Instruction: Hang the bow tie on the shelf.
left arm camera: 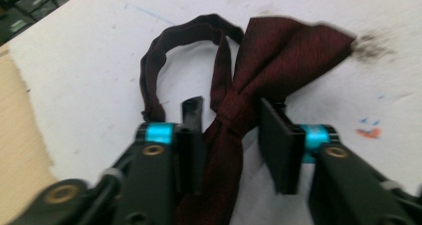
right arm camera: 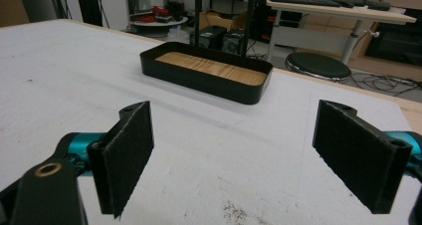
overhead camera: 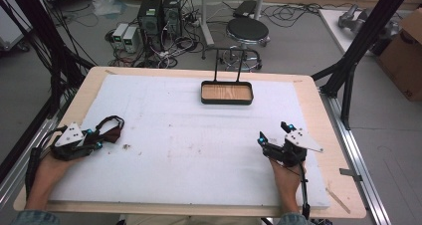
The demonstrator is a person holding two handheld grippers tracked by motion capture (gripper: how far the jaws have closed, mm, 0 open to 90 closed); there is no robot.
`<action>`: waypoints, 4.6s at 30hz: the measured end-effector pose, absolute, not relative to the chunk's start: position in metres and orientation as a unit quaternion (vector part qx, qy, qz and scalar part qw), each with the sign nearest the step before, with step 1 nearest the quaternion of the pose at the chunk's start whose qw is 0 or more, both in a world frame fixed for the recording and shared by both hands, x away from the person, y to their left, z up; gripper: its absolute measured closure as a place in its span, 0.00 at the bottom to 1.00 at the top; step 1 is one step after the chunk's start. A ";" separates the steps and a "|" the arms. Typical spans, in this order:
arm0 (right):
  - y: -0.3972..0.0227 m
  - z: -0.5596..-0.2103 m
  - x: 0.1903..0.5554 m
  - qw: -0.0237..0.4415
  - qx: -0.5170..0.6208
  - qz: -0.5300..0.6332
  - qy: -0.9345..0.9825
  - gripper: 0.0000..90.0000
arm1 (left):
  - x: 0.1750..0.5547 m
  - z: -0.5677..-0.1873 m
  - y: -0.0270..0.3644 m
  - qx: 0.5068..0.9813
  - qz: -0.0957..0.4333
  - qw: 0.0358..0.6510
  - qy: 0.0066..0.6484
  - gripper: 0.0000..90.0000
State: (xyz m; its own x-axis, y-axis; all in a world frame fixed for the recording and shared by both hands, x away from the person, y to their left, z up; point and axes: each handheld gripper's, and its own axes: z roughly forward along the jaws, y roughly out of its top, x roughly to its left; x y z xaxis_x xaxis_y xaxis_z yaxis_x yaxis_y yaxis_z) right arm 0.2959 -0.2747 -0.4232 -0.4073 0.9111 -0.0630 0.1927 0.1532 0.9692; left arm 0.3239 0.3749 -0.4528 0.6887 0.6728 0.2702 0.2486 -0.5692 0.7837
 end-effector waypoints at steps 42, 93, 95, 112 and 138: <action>-0.274 -0.423 0.296 0.360 0.406 0.508 0.669 0.17 | 0.392 -0.388 0.243 0.793 0.228 0.533 0.187 0.84; -0.274 -0.424 0.297 0.347 0.400 0.515 0.674 0.17 | 0.515 -0.334 0.114 0.679 0.223 0.653 0.250 0.84; -0.274 -0.424 0.297 0.347 0.400 0.515 0.674 0.17 | 0.518 -0.335 0.111 0.683 0.226 0.645 0.256 0.84; -0.273 -0.424 0.297 0.343 0.396 0.517 0.677 0.17 | 0.534 -0.356 0.113 0.670 0.210 0.644 0.304 0.83; -0.273 -0.424 0.297 0.345 0.396 0.515 0.677 0.17 | 0.534 -0.357 0.116 0.680 0.210 0.638 0.294 0.75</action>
State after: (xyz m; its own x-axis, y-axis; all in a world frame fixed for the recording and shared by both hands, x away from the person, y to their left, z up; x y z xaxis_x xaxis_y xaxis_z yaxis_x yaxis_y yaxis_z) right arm 0.2971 -0.2731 -0.4237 -0.4483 0.8919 -0.0588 0.1821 0.1556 0.9709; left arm 0.5338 0.1159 -0.3573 0.7387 0.6680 -0.0894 0.1313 -0.0126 0.9913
